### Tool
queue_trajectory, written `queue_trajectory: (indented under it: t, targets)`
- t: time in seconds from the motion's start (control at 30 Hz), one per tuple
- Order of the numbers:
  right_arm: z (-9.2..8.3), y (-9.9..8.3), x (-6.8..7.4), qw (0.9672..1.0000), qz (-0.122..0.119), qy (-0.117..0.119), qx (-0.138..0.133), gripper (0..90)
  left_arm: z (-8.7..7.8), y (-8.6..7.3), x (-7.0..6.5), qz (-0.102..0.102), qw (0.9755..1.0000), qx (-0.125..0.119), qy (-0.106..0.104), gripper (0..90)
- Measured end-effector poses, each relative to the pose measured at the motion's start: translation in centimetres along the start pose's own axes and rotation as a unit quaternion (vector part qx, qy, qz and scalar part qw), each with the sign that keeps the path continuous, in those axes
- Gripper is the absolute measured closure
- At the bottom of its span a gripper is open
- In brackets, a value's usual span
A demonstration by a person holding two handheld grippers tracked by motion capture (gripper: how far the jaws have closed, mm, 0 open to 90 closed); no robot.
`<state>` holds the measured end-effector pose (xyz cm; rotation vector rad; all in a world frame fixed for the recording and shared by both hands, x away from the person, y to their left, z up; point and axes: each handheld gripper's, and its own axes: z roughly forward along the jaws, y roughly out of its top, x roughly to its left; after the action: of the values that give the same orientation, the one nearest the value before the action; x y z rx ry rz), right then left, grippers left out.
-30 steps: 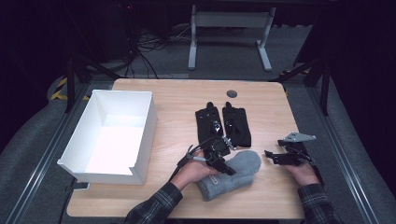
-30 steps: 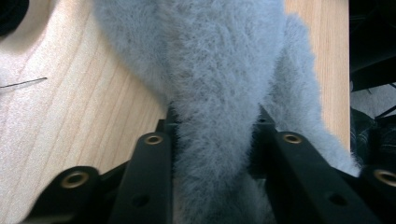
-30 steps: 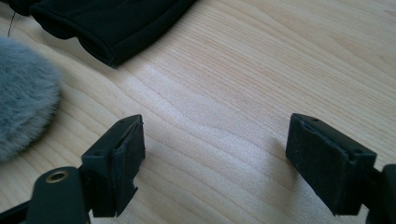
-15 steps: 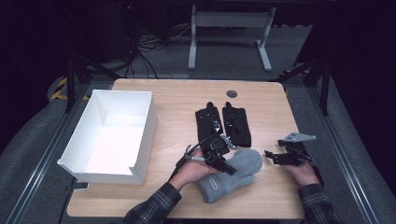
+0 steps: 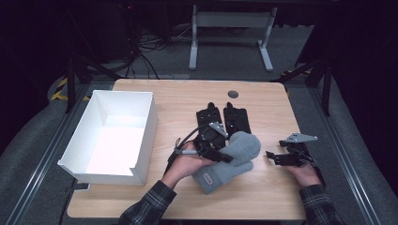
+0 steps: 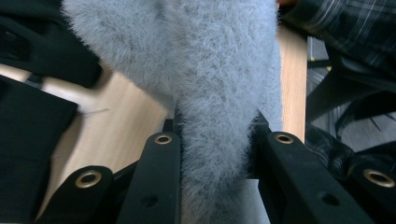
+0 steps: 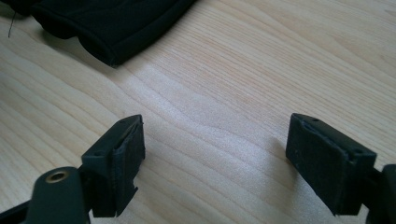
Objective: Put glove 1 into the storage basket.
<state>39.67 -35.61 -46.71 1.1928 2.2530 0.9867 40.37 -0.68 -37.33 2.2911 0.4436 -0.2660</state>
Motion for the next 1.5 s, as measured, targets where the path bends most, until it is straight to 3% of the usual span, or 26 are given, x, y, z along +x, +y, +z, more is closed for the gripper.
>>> queue_trajectory:
  t: [0.17, 0.5, 0.87, 1.27, 1.4, 1.43, 1.5]
  targets:
    - [0.0, 0.0, 0.0, 1.0, 0.0, 0.0, 0.0, 19.8, -1.8, 0.3, -0.2, -0.003, 0.9997, -0.008, 0.021, 75.4]
    - [0.0, 0.0, 0.0, 1.0, 0.0, 0.0, 0.0, 19.8, -6.8, 1.5, -1.1, -0.005, 0.9976, -0.029, 0.063, 75.4]
    - [0.0, 0.0, 0.0, 1.0, 0.0, 0.0, 0.0, 19.8, -12.6, 2.0, -1.1, -0.014, 0.9931, -0.051, 0.104, 75.4]
    - [0.0, 0.0, 0.0, 1.0, 0.0, 0.0, 0.0, 19.8, -19.9, 0.3, -0.8, -0.038, 0.9829, -0.085, 0.159, 75.4]
    - [0.0, 0.0, 0.0, 1.0, 0.0, 0.0, 0.0, 19.8, -22.1, -0.6, -0.4, -0.05, 0.9792, -0.093, 0.174, 75.4]
    - [0.0, 0.0, 0.0, 1.0, 0.0, 0.0, 0.0, 19.8, -22.1, -0.6, -0.4, -0.05, 0.9792, -0.093, 0.174, 75.4]
    - [0.0, 0.0, 0.0, 1.0, 0.001, 0.0, 0.0, 19.9, -23.5, -1.4, -0.2, -0.06, 0.9755, -0.098, 0.188, 75.4]
